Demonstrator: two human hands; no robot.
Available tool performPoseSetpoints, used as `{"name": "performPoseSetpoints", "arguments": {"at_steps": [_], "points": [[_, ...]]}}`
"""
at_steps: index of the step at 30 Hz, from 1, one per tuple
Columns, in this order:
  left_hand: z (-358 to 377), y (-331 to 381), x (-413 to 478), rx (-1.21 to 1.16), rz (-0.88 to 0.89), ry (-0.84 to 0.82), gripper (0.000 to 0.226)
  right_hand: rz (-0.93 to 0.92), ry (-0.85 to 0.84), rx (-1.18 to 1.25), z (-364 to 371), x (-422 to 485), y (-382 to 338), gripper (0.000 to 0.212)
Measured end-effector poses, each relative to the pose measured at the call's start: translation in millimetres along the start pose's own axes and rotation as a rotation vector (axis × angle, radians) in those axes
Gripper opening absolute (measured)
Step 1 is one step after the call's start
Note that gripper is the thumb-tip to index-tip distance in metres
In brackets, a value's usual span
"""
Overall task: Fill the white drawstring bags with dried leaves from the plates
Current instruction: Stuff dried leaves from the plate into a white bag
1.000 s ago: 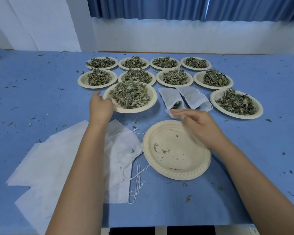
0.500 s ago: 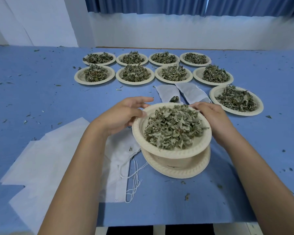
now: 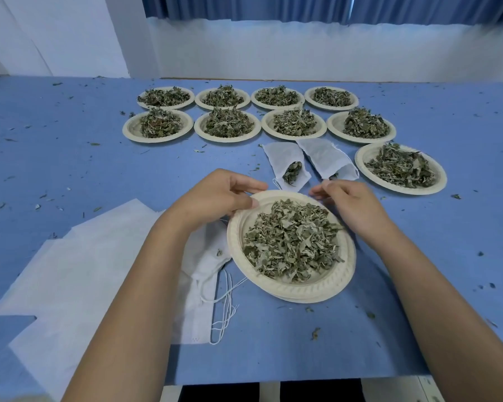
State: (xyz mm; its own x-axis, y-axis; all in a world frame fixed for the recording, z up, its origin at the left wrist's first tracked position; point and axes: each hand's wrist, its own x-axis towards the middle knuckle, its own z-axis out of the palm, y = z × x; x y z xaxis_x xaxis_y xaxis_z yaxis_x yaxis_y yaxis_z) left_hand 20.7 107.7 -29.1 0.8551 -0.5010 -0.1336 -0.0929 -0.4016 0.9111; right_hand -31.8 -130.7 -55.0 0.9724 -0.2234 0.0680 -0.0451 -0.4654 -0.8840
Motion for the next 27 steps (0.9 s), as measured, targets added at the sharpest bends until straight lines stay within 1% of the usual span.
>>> {"name": "performPoseSetpoints", "arguments": {"at_steps": [2,4,5,7,8,10,12,13,16,17,20,22,24,25,26,27], "points": [[1.5,0.1,1.2,0.010,0.012,0.034,0.031,-0.051,0.077,0.015,-1.2,0.9,0.8,0.031],[2.3,-1.0,2.2,0.044,-0.005,0.050,0.026,-0.077,0.063,0.090,-0.3,-1.2,-1.4,0.030],[1.5,-2.0,3.0,0.064,-0.015,0.083,0.022,-0.091,0.037,0.085,0.2,-2.4,-2.1,0.028],[-5.4,-5.3,2.6,0.137,-0.027,0.226,0.015,-0.088,-0.038,0.037,2.3,-4.4,-2.5,0.021],[-10.8,-7.1,1.3,0.210,-0.038,0.303,0.013,-0.077,-0.074,0.021,3.1,-5.0,-2.2,0.016],[-22.0,-11.1,-3.4,0.405,-0.129,0.374,0.006,-0.084,-0.110,-0.029,4.1,-5.7,-2.1,0.011],[-26.3,-13.0,-8.5,0.558,-0.264,0.344,0.018,-0.092,-0.130,-0.050,4.9,-5.7,-0.9,0.013],[-26.1,-12.8,-9.4,0.596,-0.306,0.332,0.022,-0.089,-0.141,-0.044,5.5,-5.8,-1.1,0.015],[-22.9,-10.2,-8.8,0.595,-0.354,0.344,0.034,-0.079,-0.137,-0.032,6.7,-5.9,-0.5,0.018],[-23.0,-9.8,-8.0,0.576,-0.361,0.352,0.032,-0.074,-0.131,-0.024,7.2,-6.1,-0.8,0.018],[-26.0,-10.7,-8.4,0.503,-0.353,0.387,0.014,-0.054,-0.135,0.027,9.1,-7.7,-3.2,0.017],[-27.0,-11.6,-8.3,0.461,-0.297,0.461,0.009,-0.038,-0.145,0.033,9.9,-8.7,-4.8,0.017],[-29.0,-9.2,-7.9,0.407,-0.155,0.615,0.007,-0.053,-0.107,-0.001,10.0,-9.6,-4.8,0.019],[-29.7,-5.5,-9.0,0.382,-0.027,0.709,0.009,-0.092,-0.063,-0.020,9.3,-10.5,-6.9,0.020],[-29.8,-0.9,-10.9,0.391,0.149,0.800,0.010,-0.149,-0.018,-0.004,8.7,-10.9,-9.5,0.021],[-28.8,4.6,-13.0,0.436,0.365,0.878,0.007,-0.209,0.007,0.066,8.2,-10.6,-11.9,0.020]]}}
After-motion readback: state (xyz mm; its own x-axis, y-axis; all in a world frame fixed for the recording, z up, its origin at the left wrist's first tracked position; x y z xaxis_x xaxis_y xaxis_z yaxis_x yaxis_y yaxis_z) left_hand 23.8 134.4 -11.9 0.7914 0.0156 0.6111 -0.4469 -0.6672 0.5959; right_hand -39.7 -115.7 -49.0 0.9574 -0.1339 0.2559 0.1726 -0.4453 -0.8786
